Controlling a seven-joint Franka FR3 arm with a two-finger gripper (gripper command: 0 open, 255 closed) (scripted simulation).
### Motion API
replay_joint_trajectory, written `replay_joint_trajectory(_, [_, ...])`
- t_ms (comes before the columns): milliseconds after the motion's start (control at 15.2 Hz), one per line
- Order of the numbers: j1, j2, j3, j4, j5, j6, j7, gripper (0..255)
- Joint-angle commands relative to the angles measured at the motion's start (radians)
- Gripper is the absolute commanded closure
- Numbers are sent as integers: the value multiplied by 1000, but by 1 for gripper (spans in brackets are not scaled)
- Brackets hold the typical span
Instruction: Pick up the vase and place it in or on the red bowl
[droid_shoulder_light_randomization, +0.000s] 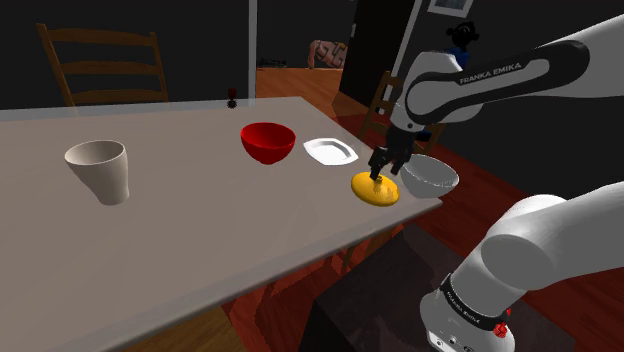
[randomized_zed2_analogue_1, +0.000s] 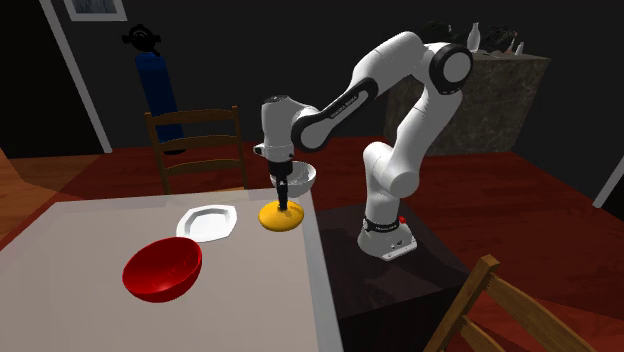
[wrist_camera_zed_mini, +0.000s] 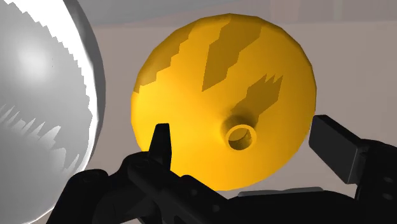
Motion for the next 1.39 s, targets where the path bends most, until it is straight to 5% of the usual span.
replay_joint_trajectory(0, [1, 7, 0, -7, 1, 15, 1, 0])
replay_joint_trajectory(396, [1, 7, 0, -7, 1, 15, 1, 0])
replay_joint_trajectory(462, [1, 7, 0, -7, 1, 15, 1, 255])
replay_joint_trajectory(1056, [1, 7, 0, -7, 1, 15, 0, 255])
replay_joint_trajectory(1320, [0, -25, 5, 28, 1, -52, 5, 255])
